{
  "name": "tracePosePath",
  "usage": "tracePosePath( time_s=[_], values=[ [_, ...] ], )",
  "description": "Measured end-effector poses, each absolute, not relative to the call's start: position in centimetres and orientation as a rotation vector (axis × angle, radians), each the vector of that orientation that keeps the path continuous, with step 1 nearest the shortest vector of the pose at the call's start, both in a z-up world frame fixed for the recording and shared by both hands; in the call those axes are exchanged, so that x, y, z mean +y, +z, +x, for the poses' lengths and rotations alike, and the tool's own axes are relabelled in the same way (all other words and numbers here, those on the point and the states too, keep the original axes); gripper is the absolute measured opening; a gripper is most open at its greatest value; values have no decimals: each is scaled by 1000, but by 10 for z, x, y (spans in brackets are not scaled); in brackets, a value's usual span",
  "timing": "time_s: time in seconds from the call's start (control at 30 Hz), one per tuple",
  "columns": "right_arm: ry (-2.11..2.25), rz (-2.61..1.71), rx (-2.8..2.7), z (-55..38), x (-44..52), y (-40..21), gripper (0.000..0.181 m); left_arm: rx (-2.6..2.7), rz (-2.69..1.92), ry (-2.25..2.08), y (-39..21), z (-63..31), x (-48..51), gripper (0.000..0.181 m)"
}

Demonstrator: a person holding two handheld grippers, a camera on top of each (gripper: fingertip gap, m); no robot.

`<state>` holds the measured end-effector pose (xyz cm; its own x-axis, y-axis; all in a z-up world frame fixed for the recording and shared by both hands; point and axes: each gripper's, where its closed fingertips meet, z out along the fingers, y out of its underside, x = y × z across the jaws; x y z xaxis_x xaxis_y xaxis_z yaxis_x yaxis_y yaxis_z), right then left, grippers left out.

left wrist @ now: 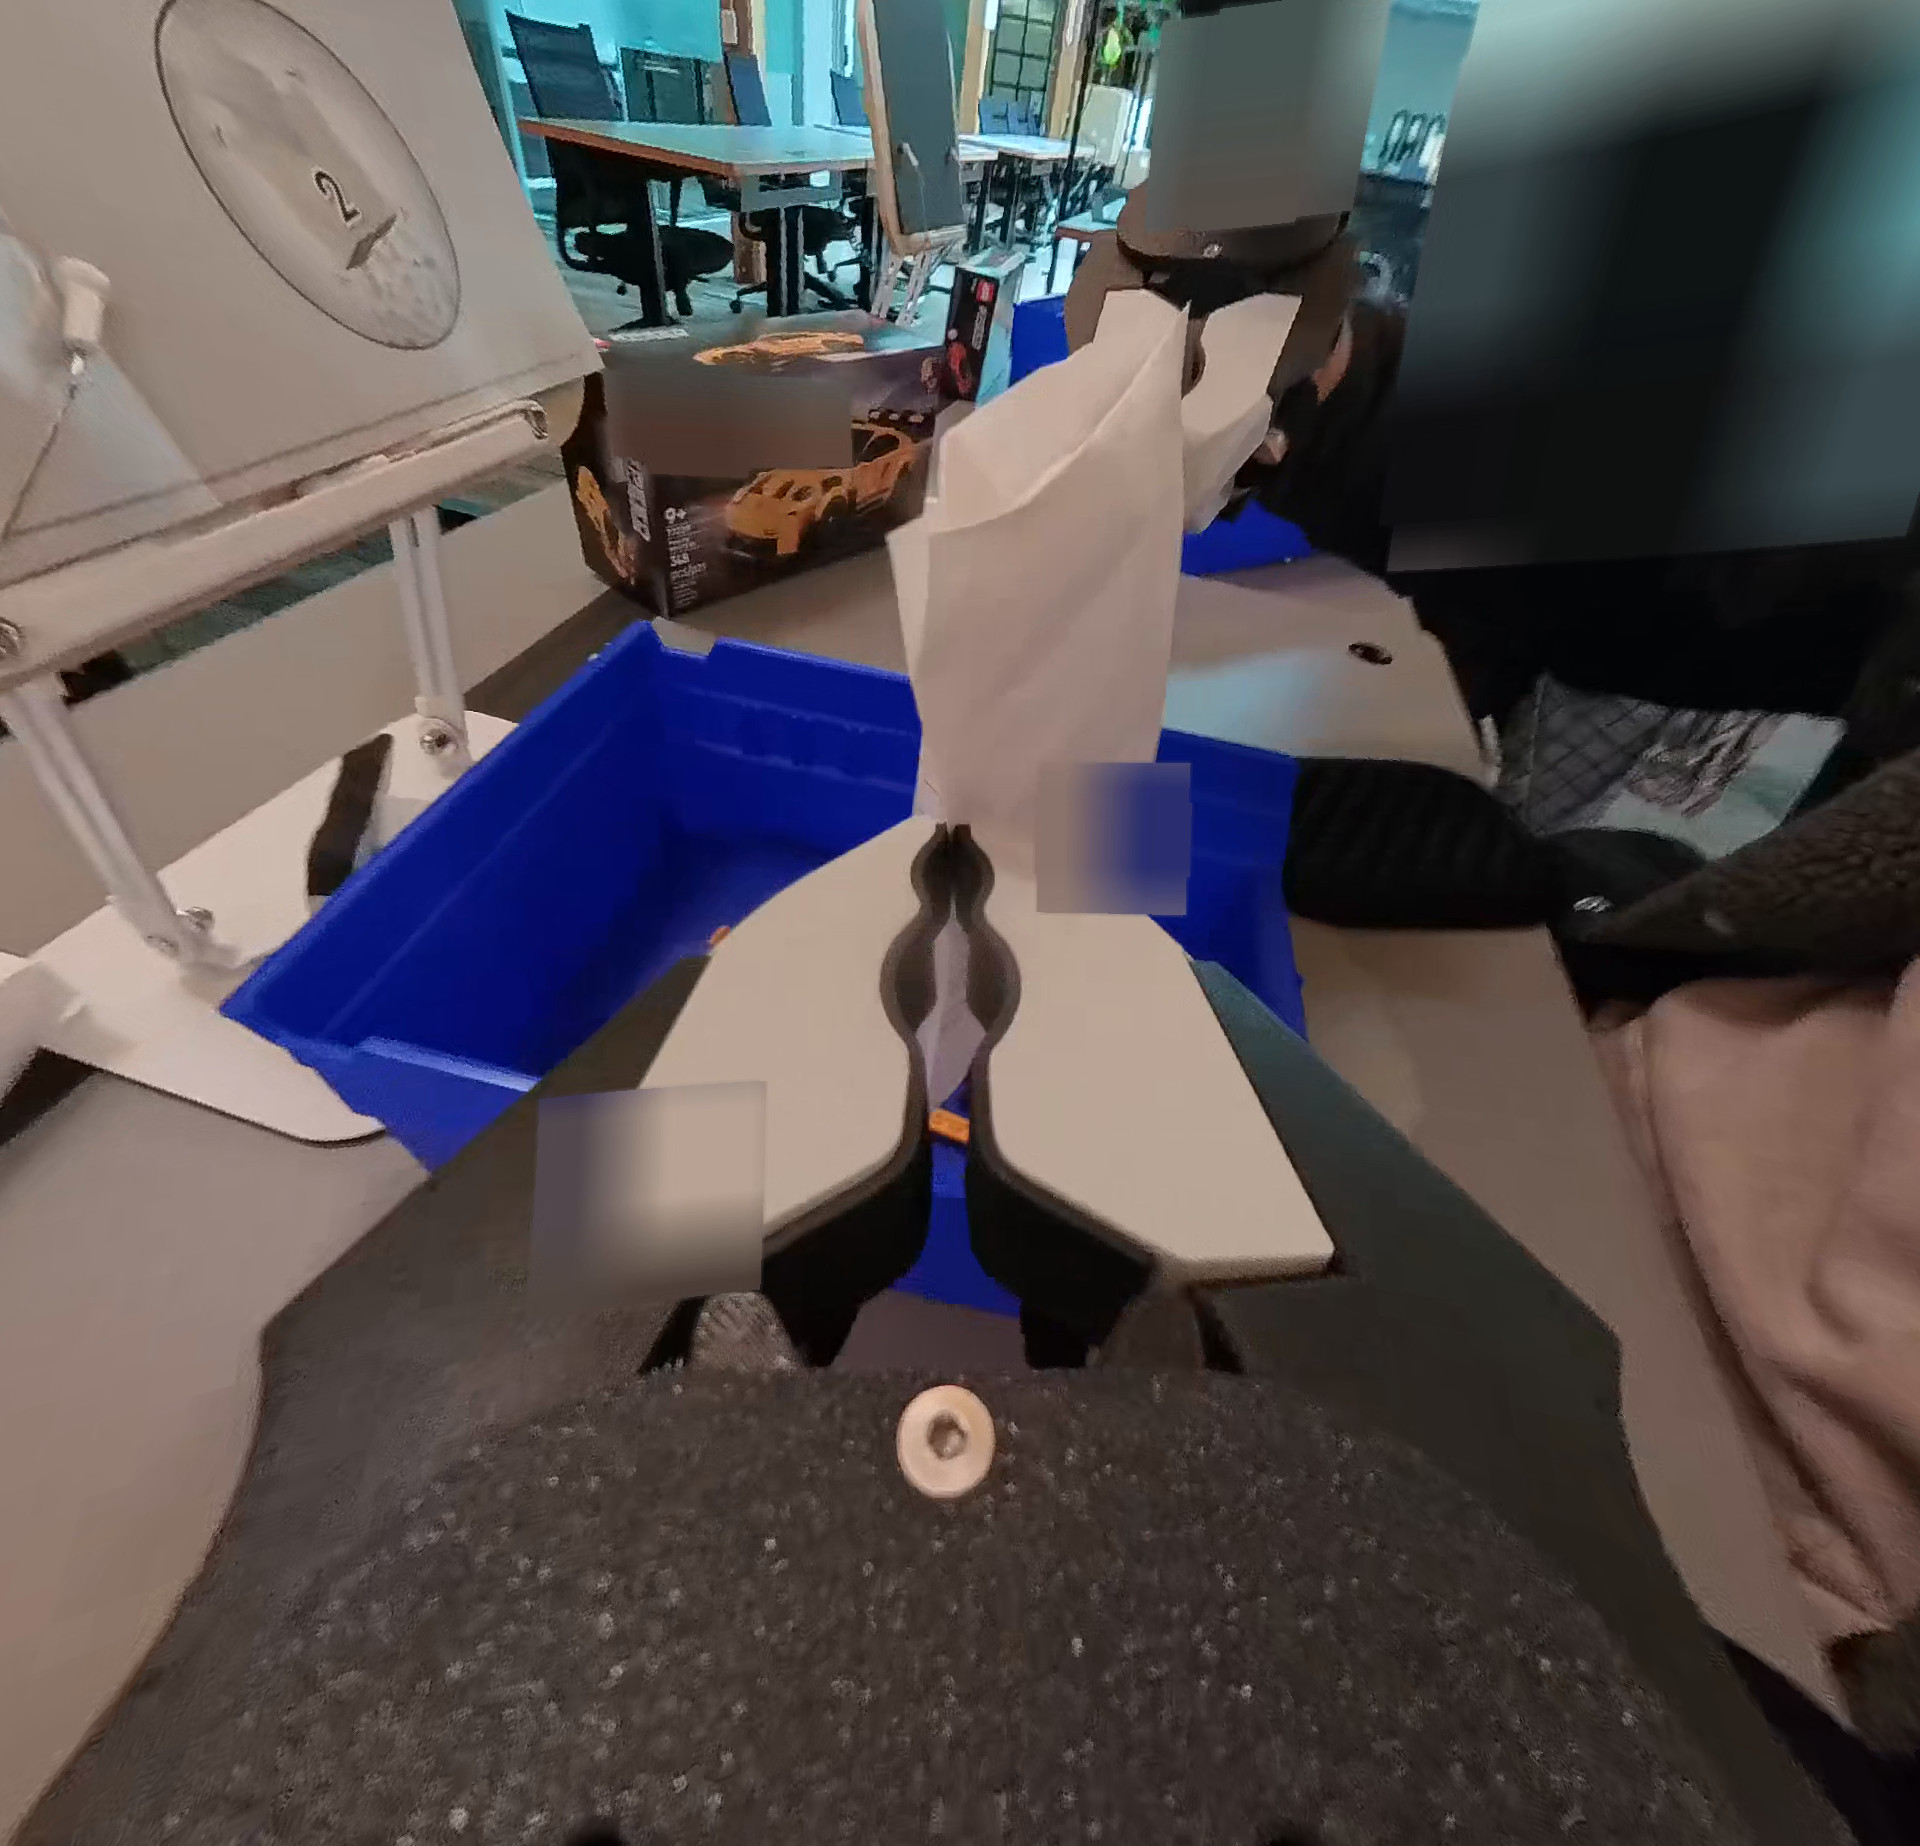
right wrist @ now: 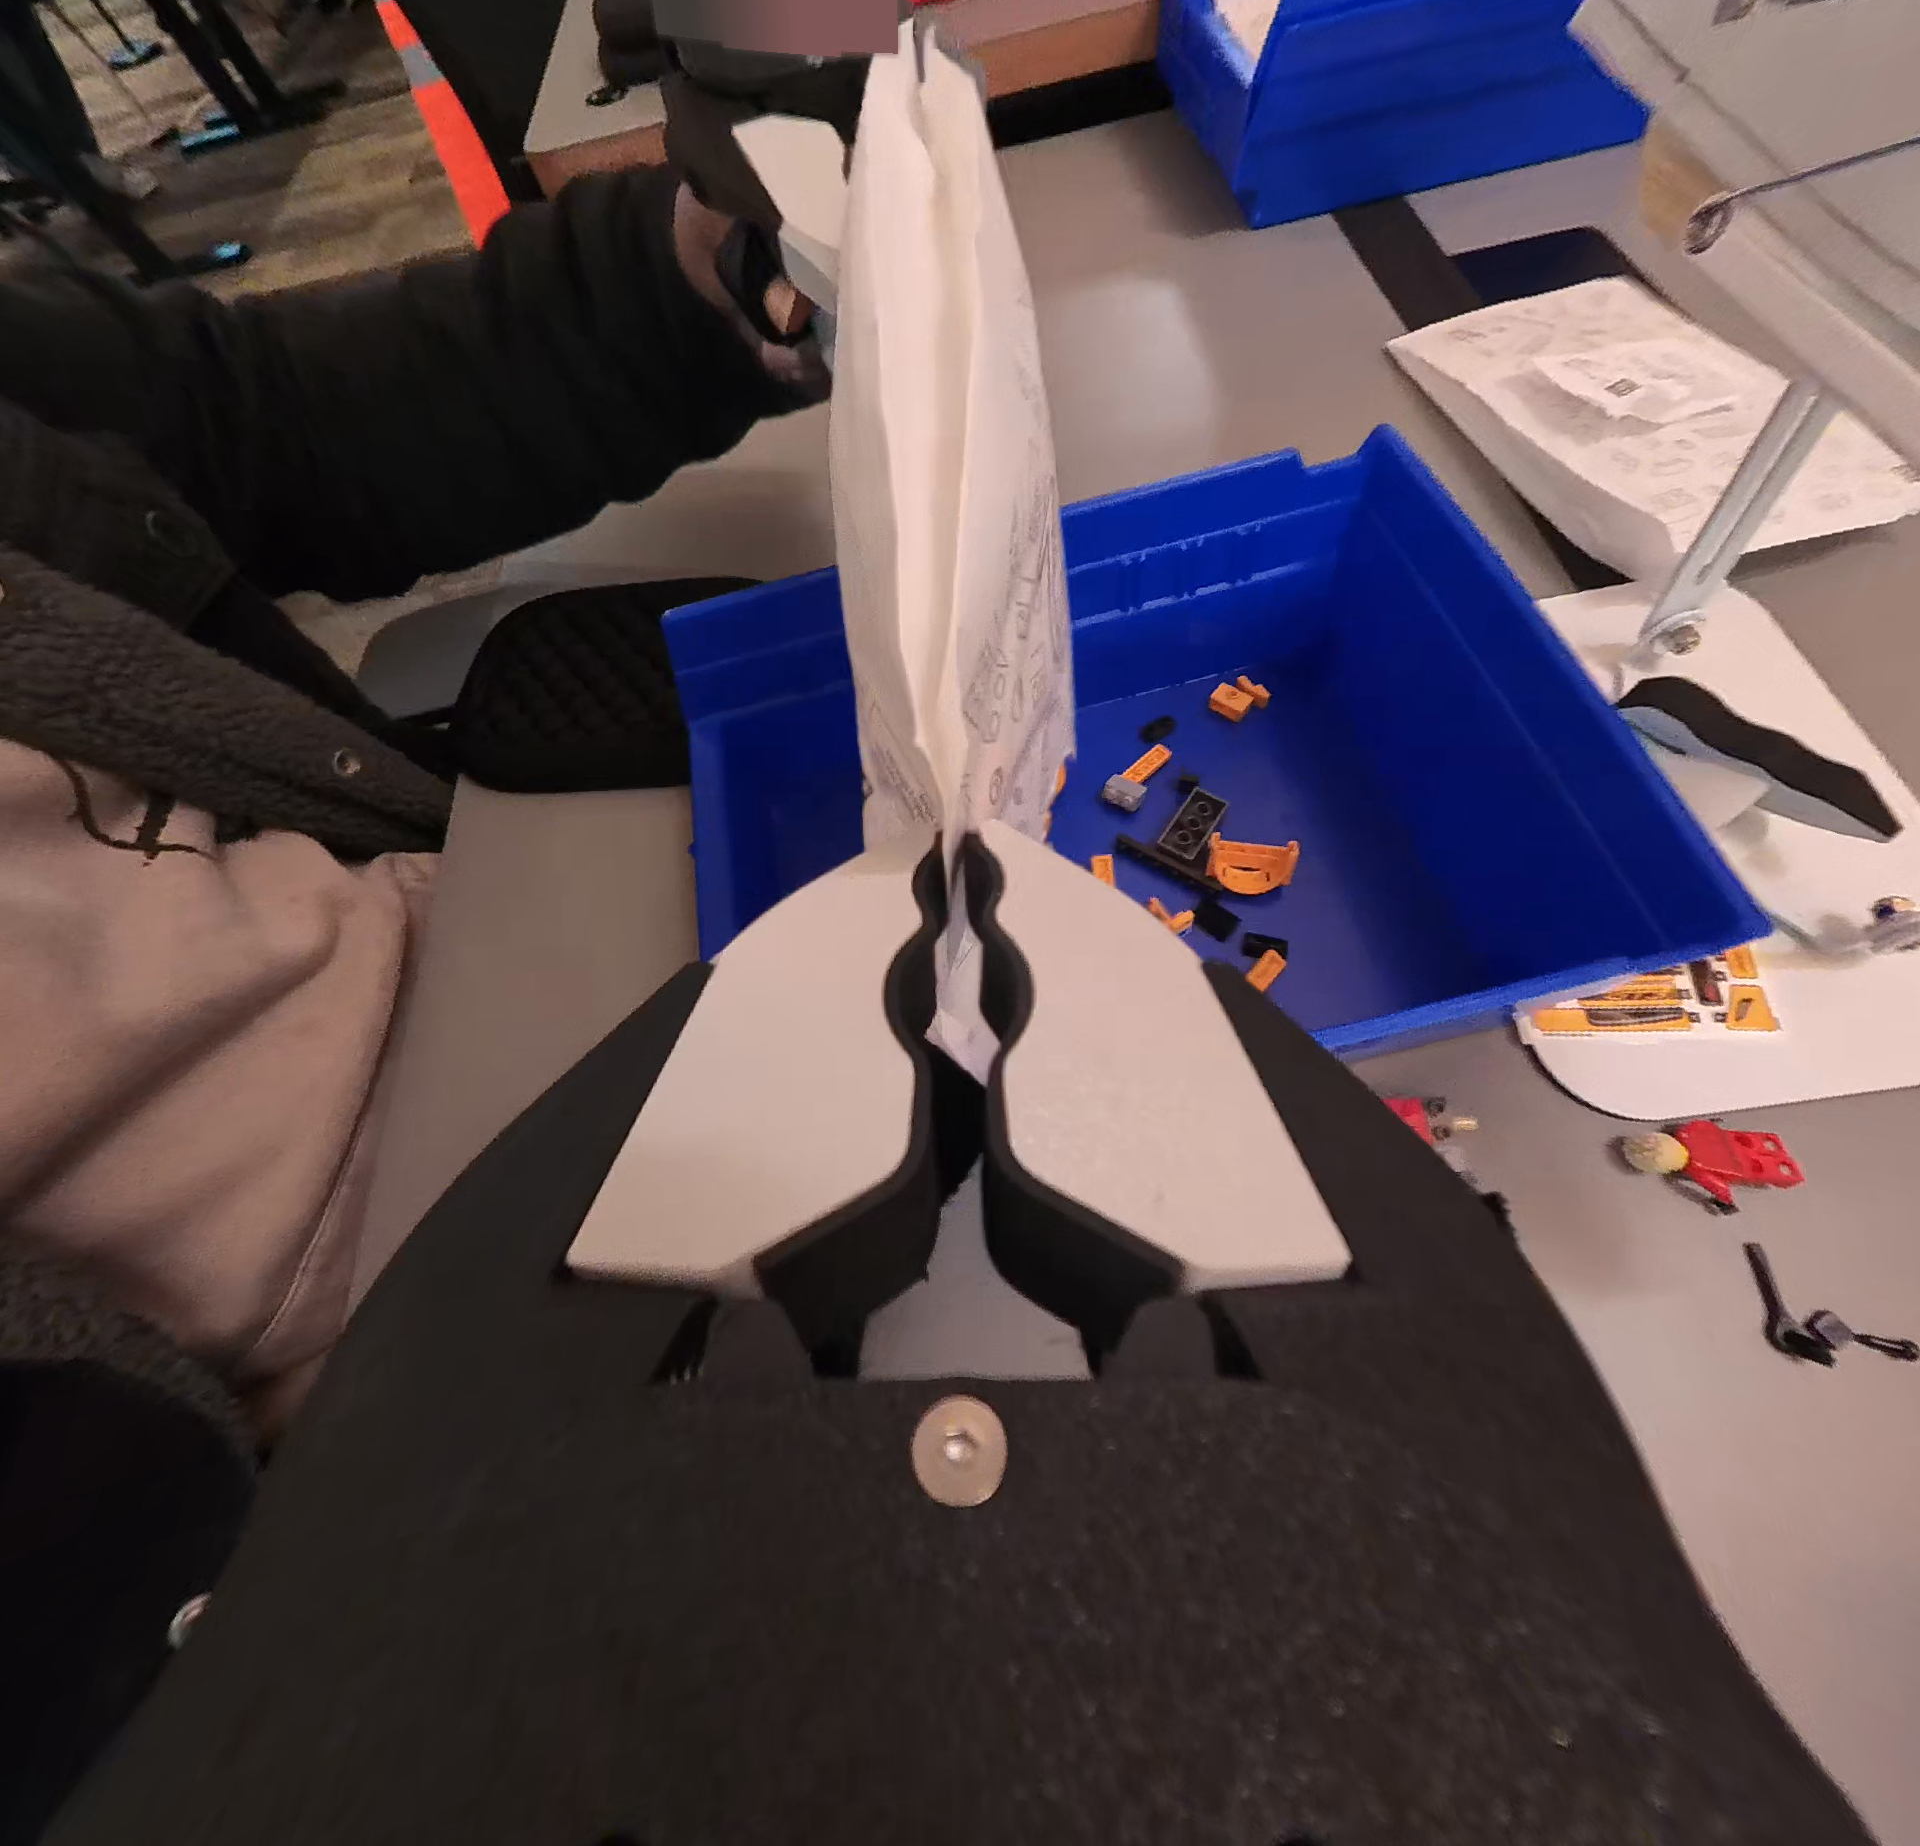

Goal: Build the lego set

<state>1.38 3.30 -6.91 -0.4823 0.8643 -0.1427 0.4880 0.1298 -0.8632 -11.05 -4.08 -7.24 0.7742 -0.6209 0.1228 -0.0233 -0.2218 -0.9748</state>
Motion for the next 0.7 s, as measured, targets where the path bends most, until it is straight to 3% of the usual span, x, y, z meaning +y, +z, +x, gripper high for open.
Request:
tracePosePath(
  time_s=[0.13, 0.27, 0.3, 0.7],
  values=[
    [1331, -1264, -1943, 15, 40, -55, 16, 432, -1687, -681, -68, -116, -42, 0],
    [1330, -1218, -1887, 11, 42, -44, 9, 424, -1695, -700, -74, -114, -41, 0],
    [1319, -1212, -1882, 9, 42, -43, 0, 418, -1694, -707, -74, -113, -40, 0],
    [1259, -1233, -1882, 6, 49, -46, 0, 385, -1725, -657, -68, -122, -38, 0]
  ],
)
